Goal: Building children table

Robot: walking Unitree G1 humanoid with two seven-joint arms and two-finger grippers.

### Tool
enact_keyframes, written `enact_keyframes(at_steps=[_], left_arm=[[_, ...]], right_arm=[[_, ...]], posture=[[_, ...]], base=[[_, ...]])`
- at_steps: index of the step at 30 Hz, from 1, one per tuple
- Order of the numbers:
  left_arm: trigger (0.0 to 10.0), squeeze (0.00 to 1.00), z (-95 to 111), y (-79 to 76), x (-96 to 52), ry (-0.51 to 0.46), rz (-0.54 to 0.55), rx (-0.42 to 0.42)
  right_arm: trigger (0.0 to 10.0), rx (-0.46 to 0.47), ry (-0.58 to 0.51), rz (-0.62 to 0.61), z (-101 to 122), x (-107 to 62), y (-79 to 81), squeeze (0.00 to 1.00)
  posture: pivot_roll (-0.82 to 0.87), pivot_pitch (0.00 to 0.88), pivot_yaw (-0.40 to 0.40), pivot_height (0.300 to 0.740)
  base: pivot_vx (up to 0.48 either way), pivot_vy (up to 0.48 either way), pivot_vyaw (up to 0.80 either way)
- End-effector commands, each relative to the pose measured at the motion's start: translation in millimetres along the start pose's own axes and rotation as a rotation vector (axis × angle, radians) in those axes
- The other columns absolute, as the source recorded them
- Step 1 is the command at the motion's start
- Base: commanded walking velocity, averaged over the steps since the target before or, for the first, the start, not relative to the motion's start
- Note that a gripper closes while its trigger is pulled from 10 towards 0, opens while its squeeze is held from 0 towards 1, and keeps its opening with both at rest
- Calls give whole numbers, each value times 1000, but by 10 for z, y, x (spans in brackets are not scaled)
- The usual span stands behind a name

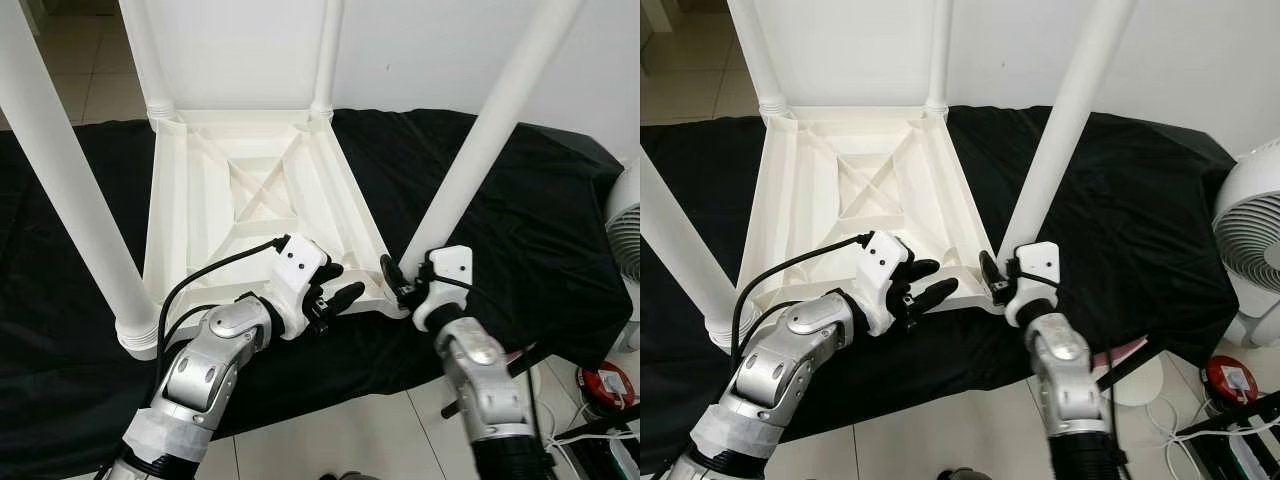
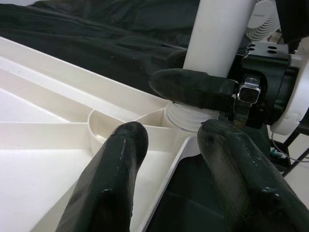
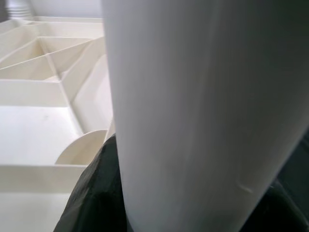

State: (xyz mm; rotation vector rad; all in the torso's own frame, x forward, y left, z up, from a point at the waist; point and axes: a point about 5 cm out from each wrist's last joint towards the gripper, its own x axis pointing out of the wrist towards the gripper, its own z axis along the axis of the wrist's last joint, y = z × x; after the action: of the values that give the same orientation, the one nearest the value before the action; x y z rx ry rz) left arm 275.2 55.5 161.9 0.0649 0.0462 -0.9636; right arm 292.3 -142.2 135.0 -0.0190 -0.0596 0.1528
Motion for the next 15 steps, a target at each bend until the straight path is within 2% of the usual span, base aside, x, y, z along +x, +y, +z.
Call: enact_keyframes(at_steps=[1, 4, 7, 8, 11, 15], left_arm=[[10000, 0, -36, -17, 8, 5, -11, -16], [10000, 0, -34, -18, 13, 7, -12, -13], [10000, 0, -27, -16, 12, 4, -9, -16], [10000, 0, -27, -17, 12, 3, -9, -15], [10000, 0, -47, -32, 16, 8, -14, -19], [10000, 0, -59, -43, 15, 11, -18, -21]], right_arm=[[10000, -39, 91, -73, -160, -63, -32, 0], [10000, -23, 80, -182, -140, -94, -9, 0], [10000, 25, 75, -225, -126, -94, 91, 0], [10000, 29, 74, -215, -122, -93, 117, 0], [10000, 61, -2, -77, 12, -62, 211, 0], [10000, 64, -28, -66, 75, -52, 187, 0]], posture=[[13, 46, -72, 740], [15, 44, -74, 740], [21, 41, -77, 740], [23, 36, -75, 740], [18, 32, -70, 740], [18, 32, -70, 740]], base=[[0, 0, 0], [0, 0, 0], [0, 0, 0], [0, 0, 0], [0, 0, 0], [0, 0, 0]])
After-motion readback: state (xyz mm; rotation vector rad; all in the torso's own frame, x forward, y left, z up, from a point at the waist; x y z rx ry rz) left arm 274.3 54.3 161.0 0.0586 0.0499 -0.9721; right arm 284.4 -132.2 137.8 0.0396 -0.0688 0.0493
